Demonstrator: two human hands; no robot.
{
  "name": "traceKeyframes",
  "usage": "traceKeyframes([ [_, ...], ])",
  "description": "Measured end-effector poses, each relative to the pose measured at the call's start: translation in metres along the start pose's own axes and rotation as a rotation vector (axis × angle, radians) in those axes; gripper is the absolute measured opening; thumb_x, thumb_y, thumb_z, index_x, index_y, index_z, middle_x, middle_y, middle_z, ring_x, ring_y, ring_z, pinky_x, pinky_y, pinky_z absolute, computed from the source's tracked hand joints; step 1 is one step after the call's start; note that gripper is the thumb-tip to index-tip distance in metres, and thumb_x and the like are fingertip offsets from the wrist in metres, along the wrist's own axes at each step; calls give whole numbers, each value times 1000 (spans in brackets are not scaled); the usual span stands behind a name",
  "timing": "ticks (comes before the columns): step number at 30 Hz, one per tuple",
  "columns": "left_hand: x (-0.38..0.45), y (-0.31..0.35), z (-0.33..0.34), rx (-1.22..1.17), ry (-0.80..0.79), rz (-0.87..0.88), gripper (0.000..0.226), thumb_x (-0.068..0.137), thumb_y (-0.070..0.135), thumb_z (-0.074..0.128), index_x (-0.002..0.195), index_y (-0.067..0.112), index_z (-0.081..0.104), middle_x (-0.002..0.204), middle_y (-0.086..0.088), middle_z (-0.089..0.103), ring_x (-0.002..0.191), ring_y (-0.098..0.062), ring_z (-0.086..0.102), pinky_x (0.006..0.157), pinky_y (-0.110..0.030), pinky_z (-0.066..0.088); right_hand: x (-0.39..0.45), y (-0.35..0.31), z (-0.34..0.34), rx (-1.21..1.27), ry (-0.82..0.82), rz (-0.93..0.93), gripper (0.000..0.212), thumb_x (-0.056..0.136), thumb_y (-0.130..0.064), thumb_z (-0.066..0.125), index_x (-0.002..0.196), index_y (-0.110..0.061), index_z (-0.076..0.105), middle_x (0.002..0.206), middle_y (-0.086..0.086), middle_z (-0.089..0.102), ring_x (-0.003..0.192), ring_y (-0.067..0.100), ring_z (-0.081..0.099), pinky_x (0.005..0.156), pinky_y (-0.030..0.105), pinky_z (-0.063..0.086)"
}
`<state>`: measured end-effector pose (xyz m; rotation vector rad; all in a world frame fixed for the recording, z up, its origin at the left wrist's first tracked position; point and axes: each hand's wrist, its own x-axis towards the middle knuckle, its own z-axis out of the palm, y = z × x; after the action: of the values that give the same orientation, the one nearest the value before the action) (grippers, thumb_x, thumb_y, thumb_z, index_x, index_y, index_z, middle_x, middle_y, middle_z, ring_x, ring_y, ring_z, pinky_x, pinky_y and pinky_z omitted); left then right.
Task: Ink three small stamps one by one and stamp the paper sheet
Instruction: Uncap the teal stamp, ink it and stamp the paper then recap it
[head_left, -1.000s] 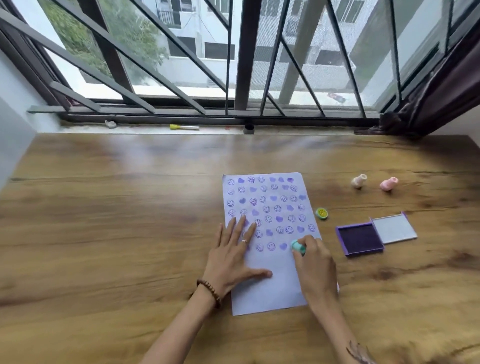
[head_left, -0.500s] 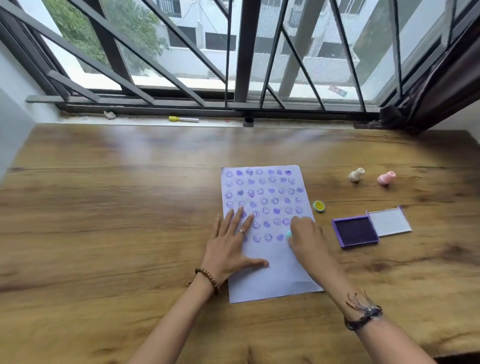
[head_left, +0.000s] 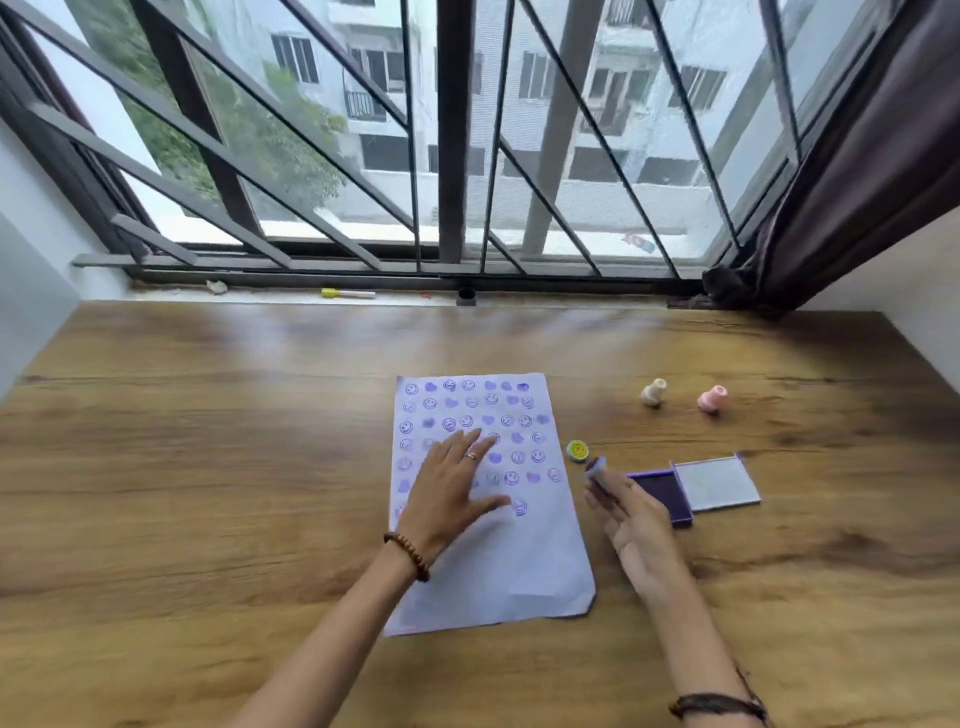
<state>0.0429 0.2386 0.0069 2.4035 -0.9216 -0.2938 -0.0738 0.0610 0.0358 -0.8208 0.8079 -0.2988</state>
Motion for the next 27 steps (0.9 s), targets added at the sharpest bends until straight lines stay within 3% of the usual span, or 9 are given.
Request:
traceKeyframes([
  [3, 32, 38, 11, -74, -36, 62, 52, 85, 31, 60, 132, 18, 43, 138, -5, 48, 128, -21, 39, 101, -25, 30, 7, -19, -11, 136, 11, 15, 10, 87, -2, 54, 83, -3, 63, 60, 0, 72, 58, 8, 68, 56, 16, 57],
  [8, 78, 79, 28, -8, -164, 103, 40, 89, 17, 54, 129, 12, 47, 122, -14, 54, 114, -28, 47, 95, -36, 39, 23, -35, -30, 202, 6, 38, 7, 85, 0, 55, 85, 1, 62, 68, 7, 70, 62, 12, 70, 58, 20, 59],
  [13, 96, 86, 35, 10, -144, 117, 21, 87, 12, 54, 104, 4, 63, 107, -19, 62, 97, -33, 58, 84, -39, 46, 42, -40, -44, 153, -22, 22, 8, 82, 1, 59, 88, 0, 63, 71, 7, 71, 65, 12, 70, 60, 19, 59],
  [15, 94, 87, 36, -182, -68, 48, 18, 82, 12, 61, 98, 4, 66, 100, -17, 66, 88, -27, 62, 78, -31, 48, 46, -39, -45, 53, -45, -30, 12, 81, 1, 61, 92, -3, 63, 75, 4, 71, 68, 10, 68, 61, 17, 57],
  [18, 87, 94, 38, -675, -24, -179, 15, 82, 12, 65, 95, 7, 69, 83, -8, 70, 68, -4, 65, 64, -11, 50, 47, -41, -42, -278, -55, -198, 18, 77, -2, 68, 93, -10, 68, 81, -1, 74, 75, 7, 68, 65, 14, 55],
  [21, 81, 97, 40, -1116, -99, -355, 17, 86, 9, 59, 101, 4, 66, 70, 2, 72, 65, -3, 68, 63, -13, 54, 45, -46, -36, -612, -86, -426, 21, 73, -5, 72, 88, -21, 70, 83, -7, 75, 80, 2, 68, 71, 13, 53],
  [24, 77, 100, 36, -1227, -121, -361, 13, 87, 8, 56, 93, 11, 67, 63, 5, 74, 66, -6, 69, 65, -14, 56, 42, -52, -30, -795, -108, -550, 23, 72, -4, 73, 85, -23, 69, 83, -9, 73, 79, 1, 67, 71, 13, 51],
  [27, 74, 101, 30, -1236, -111, -327, 15, 86, 9, 58, 96, 10, 69, 73, 4, 74, 71, -7, 69, 69, -15, 56, 39, -58, -26, -919, -132, -615, 23, 73, -3, 72, 87, -21, 69, 87, -5, 72, 77, 2, 66, 72, 17, 51],
])
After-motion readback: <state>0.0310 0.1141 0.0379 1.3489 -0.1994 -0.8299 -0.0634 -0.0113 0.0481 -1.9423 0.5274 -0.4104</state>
